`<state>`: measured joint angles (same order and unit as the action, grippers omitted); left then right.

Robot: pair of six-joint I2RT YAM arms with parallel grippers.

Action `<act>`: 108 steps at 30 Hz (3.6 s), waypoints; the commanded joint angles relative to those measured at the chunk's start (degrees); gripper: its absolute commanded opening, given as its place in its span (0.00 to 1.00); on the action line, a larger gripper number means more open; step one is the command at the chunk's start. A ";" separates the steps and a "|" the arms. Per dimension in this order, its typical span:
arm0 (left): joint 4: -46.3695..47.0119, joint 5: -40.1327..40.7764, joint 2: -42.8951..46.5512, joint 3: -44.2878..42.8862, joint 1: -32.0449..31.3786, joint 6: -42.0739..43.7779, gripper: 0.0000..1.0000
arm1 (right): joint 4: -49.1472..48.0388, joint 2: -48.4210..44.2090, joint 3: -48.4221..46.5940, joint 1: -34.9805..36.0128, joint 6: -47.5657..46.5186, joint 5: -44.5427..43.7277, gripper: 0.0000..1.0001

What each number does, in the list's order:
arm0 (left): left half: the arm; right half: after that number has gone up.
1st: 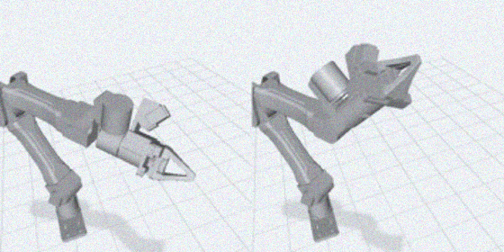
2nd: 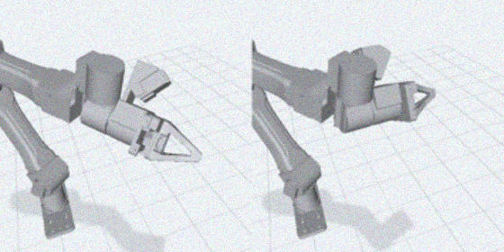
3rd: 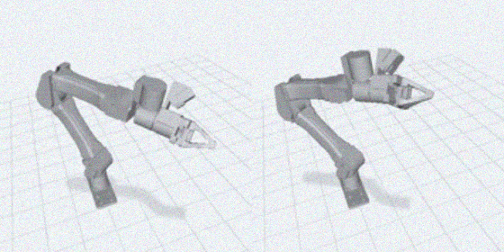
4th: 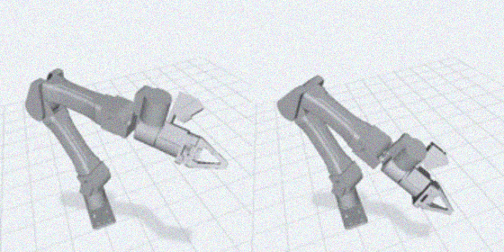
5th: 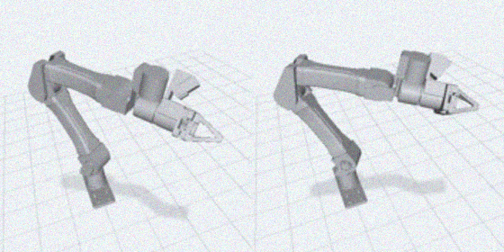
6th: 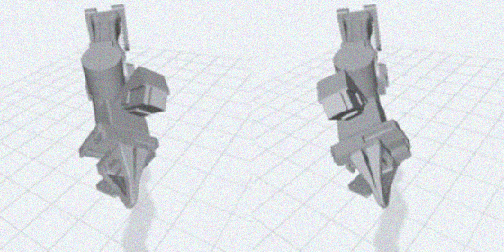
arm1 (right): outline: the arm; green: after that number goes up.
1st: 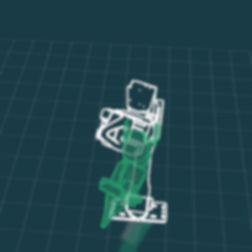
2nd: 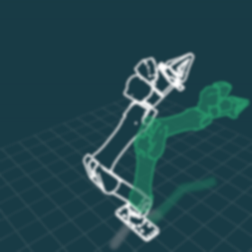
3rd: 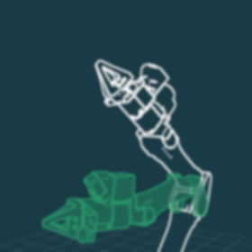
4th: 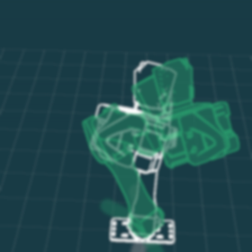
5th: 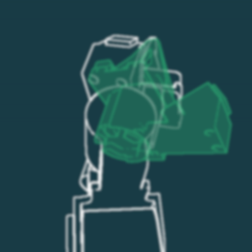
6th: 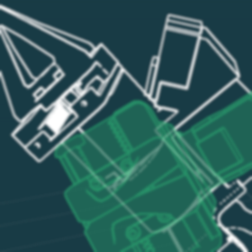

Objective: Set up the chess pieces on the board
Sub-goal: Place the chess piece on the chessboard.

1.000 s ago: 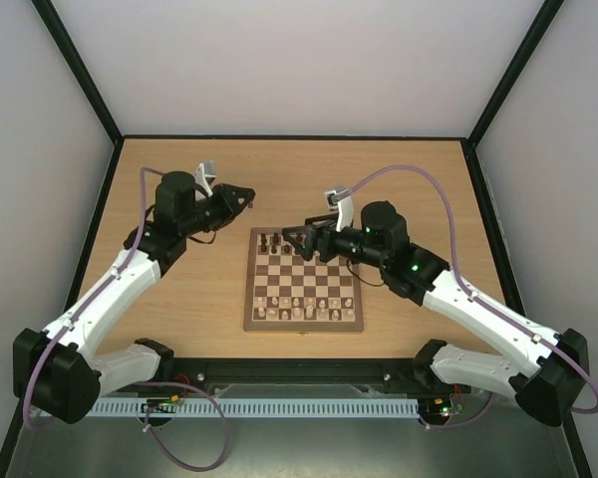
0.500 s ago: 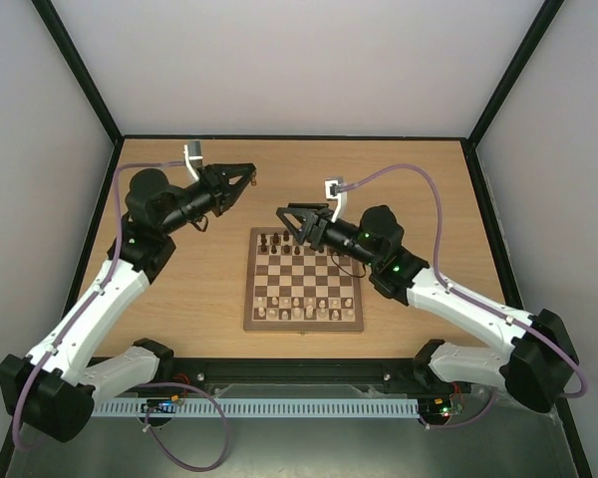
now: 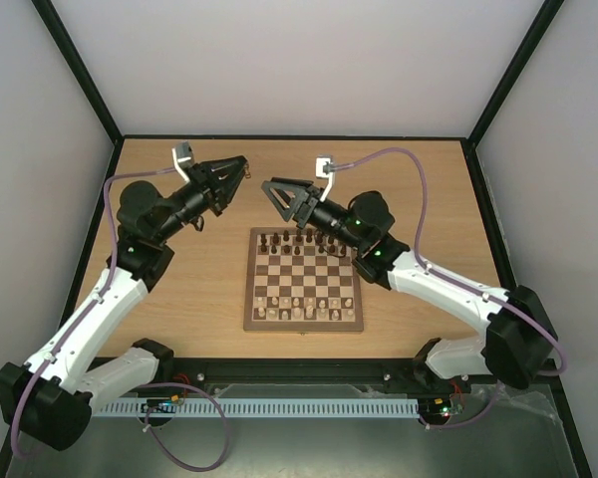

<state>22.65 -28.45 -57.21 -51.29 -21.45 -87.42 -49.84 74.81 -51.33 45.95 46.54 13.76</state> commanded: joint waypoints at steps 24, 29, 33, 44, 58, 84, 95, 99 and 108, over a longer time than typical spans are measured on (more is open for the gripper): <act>7.25 12.77 2.66 6.55 -1.09 -7.81 0.08 | -7.37 10.86 -11.34 2.39 0.63 -0.39 0.42; 7.26 12.98 2.35 6.55 -1.44 -7.86 0.08 | -6.60 12.42 -12.59 2.41 0.94 -0.43 0.41; 6.99 13.23 2.36 6.70 -1.57 -7.75 0.08 | -6.42 13.22 -13.02 2.47 1.17 -0.16 0.41; 6.76 13.64 1.91 6.97 -1.68 -7.34 0.07 | -6.54 13.66 -13.20 2.63 1.43 0.54 0.30; 6.82 14.33 1.25 7.17 -2.28 -7.02 0.06 | -6.49 14.55 -13.53 3.17 1.52 1.54 0.20; -0.27 15.37 2.64 6.91 -2.21 -2.24 0.48 | 4.66 9.99 -13.83 3.24 -3.49 -4.08 0.09; -14.51 10.51 5.86 5.14 7.77 9.92 0.72 | 47.62 2.05 -27.20 3.09 -18.57 -8.39 0.10; -19.66 6.62 3.57 2.66 10.13 18.10 0.73 | 69.27 4.09 -38.23 3.09 -23.04 -10.55 0.11; -26.62 3.41 -1.38 2.33 9.61 32.22 0.73 | 97.90 13.60 -51.76 2.88 -24.54 -17.57 0.11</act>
<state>0.45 -22.20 -57.30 -47.68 -11.46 -64.14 28.29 82.46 -99.13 48.77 24.18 0.36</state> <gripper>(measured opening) 0.726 0.114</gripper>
